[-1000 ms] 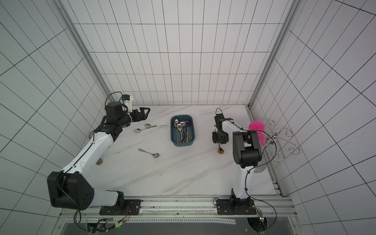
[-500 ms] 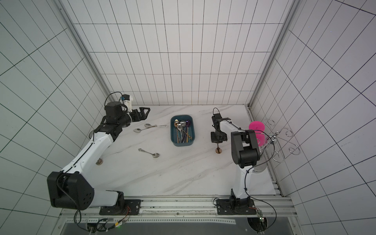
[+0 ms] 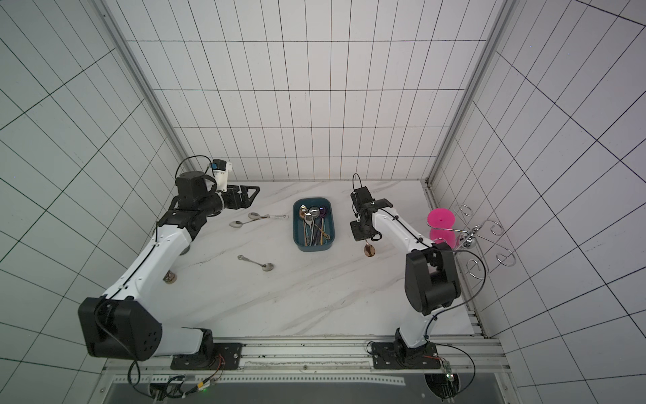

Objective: Put the spoon into the storage box
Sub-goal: Pick up the spoon from the center of the board.

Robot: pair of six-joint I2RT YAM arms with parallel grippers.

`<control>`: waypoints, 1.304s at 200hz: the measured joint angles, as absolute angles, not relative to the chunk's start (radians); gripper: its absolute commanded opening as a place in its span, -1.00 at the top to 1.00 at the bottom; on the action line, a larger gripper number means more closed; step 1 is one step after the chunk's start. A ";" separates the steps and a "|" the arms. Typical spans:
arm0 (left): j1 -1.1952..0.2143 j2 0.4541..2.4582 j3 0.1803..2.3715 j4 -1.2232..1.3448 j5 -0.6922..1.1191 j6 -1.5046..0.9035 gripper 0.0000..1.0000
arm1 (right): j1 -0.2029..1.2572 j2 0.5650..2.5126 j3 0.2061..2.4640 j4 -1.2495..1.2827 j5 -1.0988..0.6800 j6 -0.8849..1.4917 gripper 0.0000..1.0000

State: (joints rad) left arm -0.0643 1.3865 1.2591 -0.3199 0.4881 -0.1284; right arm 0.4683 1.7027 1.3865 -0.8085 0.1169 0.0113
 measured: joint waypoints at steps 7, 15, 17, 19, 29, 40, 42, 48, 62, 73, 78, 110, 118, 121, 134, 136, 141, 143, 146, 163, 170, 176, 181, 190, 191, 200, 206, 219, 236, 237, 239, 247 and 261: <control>-0.064 1.387 1.269 -0.327 0.501 -0.119 -0.93 | 0.489 1.679 1.394 -0.815 0.121 -0.015 1.00; -0.064 1.387 1.279 -0.337 0.519 -0.112 -0.92 | 0.514 1.657 1.404 -0.820 0.125 -0.051 1.00; -0.064 1.388 1.282 -0.340 0.524 -0.110 -0.92 | 0.522 1.652 1.407 -0.821 0.126 -0.060 1.00; -0.064 1.388 1.285 -0.343 0.527 -0.108 -0.92 | 0.529 1.647 1.410 -0.821 0.128 -0.071 1.00; -0.064 1.391 1.299 -0.360 0.555 -0.100 -0.91 | 0.565 1.626 1.422 -0.823 0.137 -0.125 1.00; -0.064 1.395 1.312 -0.375 0.582 -0.094 -0.90 | 0.600 1.606 1.430 -0.824 0.146 -0.181 1.00; -0.064 1.395 1.315 -0.378 0.588 -0.093 -0.90 | 0.607 1.602 1.431 -0.824 0.147 -0.194 1.00; -0.064 1.398 1.320 -0.385 0.604 -0.091 -0.90 | 0.625 1.591 1.432 -0.823 0.151 -0.226 1.00; -0.064 1.401 1.324 -0.394 0.643 -0.086 -0.90 | 0.664 1.570 1.432 -0.823 0.155 -0.299 1.00; -0.064 1.404 1.324 -0.405 0.673 -0.084 -0.89 | 0.687 1.558 1.432 -0.823 0.160 -0.350 1.00; -0.064 1.406 1.324 -0.410 0.686 -0.083 -0.88 | 0.695 1.553 1.432 -0.822 0.163 -0.369 1.00; -0.067 1.410 1.322 -0.424 0.763 -0.075 -0.84 | 0.738 1.523 1.430 -0.806 0.170 -0.495 1.00; -0.069 1.410 1.319 -0.423 0.786 -0.072 -0.83 | 0.749 1.509 1.423 -0.795 0.171 -0.532 1.00; -0.070 1.410 1.317 -0.423 0.794 -0.071 -0.82 | 0.753 1.505 1.419 -0.789 0.170 -0.549 1.00; -0.080 1.411 1.306 -0.424 0.828 -0.070 -0.81 | 0.776 1.475 1.393 -0.768 0.173 -0.612 1.00; -0.082 1.411 1.304 -0.426 0.834 -0.069 -0.81 | 0.781 1.469 1.387 -0.766 0.173 -0.625 1.00; -0.088 1.412 1.301 -0.429 0.846 -0.068 -0.81 | 0.790 1.459 1.377 -0.760 0.173 -0.648 1.00; -0.091 1.413 1.300 -0.430 0.851 -0.067 -0.80 | 0.795 1.454 1.372 -0.757 0.173 -0.659 1.00; -0.095 1.414 1.298 -0.432 0.860 -0.065 -0.80 | 0.800 1.448 1.366 -0.753 0.173 -0.670 1.00; -0.128 1.420 1.287 -0.447 0.896 -0.049 -0.78 | 0.826 1.427 1.342 -0.734 0.173 -0.757 1.00; -0.146 1.423 1.281 -0.459 0.908 -0.036 -0.77 | 0.836 1.420 1.334 -0.725 0.175 -0.784 1.00; -0.160 1.426 1.278 -0.472 0.916 -0.024 -0.76 | 0.844 1.415 1.325 -0.716 0.177 -0.812 1.00; -0.173 1.428 1.275 -0.484 0.922 -0.015 -0.74 | 0.849 1.412 1.319 -0.711 0.180 -0.829 1.00; -0.199 1.435 1.272 -0.508 0.930 0.007 -0.72 | 0.860 1.409 1.307 -0.704 0.186 -0.865 1.00; -0.203 1.435 1.272 -0.511 0.931 0.010 -0.72 | 0.861 1.409 1.306 -0.704 0.187 -0.870 1.00; -0.226 1.442 1.270 -0.529 0.938 0.028 -0.70 | 0.871 1.408 1.296 -0.697 0.194 -0.904 1.00; -0.242 1.446 1.266 -0.537 0.941 0.037 -0.69 | 0.878 1.409 1.291 -0.695 0.199 -0.922 1.00; -0.275 1.456 1.256 -0.546 0.947 0.049 -0.67 | 0.892 1.408 1.280 -0.689 0.211 -0.964 1.00; -0.316 1.474 1.242 -0.560 0.949 0.059 -0.60 | 0.910 1.408 1.272 -0.682 0.228 -1.008 1.00; -0.317 1.475 1.242 -0.561 0.949 0.059 -0.59 | 0.911 1.408 1.271 -0.681 0.228 -1.011 1.00; -0.321 1.476 1.241 -0.562 0.949 0.062 -0.58 | 0.912 1.408 1.271 -0.680 0.231 -1.016 1.00; -0.337 1.485 1.237 -0.567 0.950 0.063 -0.55 | 0.918 1.408 1.269 -0.677 0.237 -1.030 1.00; -0.368 1.504 1.234 -0.578 0.952 0.067 -0.51 | 0.929 1.408 1.263 -0.672 0.250 -1.057 1.00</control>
State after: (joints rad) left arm -0.3676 1.5036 1.2339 -0.5781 0.9520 0.0669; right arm 0.9287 1.4082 1.2629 -0.6716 0.2501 -1.0569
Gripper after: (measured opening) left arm 0.768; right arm 0.043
